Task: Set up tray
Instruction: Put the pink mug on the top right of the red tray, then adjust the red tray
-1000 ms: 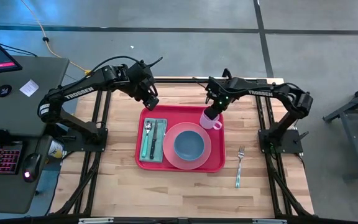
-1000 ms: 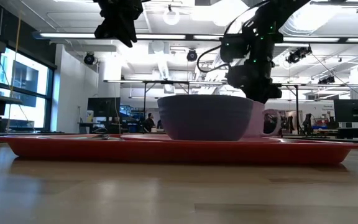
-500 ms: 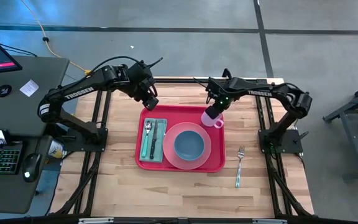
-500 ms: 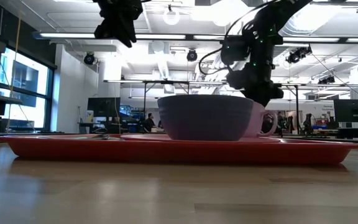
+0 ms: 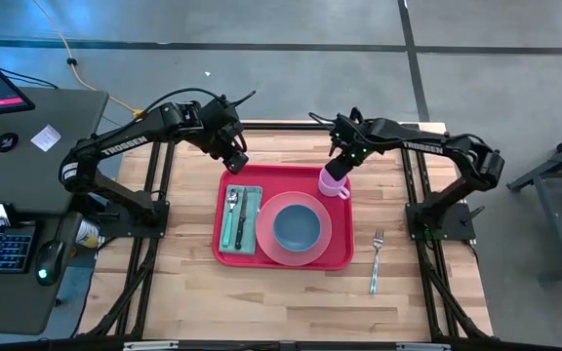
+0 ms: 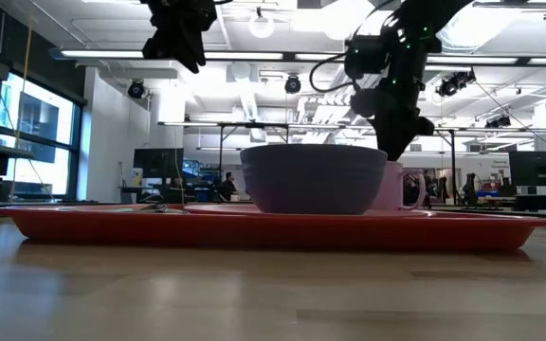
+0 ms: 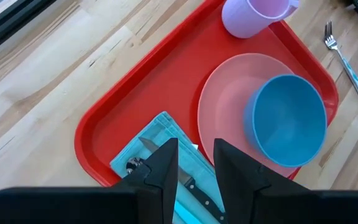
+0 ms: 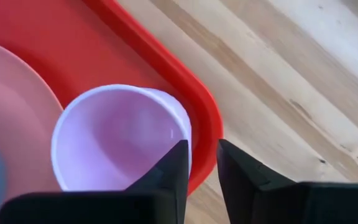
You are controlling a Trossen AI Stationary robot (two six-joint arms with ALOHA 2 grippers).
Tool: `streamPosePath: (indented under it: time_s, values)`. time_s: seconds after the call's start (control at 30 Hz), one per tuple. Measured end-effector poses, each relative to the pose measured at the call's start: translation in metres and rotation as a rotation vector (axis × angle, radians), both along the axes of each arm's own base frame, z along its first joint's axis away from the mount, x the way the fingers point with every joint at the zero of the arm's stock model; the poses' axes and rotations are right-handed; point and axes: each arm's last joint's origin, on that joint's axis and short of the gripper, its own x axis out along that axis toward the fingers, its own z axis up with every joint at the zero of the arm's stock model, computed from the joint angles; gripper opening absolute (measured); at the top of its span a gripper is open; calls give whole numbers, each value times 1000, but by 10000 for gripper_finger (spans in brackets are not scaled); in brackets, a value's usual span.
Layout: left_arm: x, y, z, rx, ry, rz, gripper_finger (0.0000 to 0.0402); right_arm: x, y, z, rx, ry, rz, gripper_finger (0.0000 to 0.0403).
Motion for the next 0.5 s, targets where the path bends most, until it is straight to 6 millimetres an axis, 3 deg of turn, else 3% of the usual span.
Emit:
streamPosePath:
  time_s: [0.23,0.5]
  values:
    - [0,0,0,2,1,-2,136,-2,2,6,11,-23,6,60]
    - [-1,-1,-1,-6,11,0,136,-19,23,18,216,-14,-44,66]
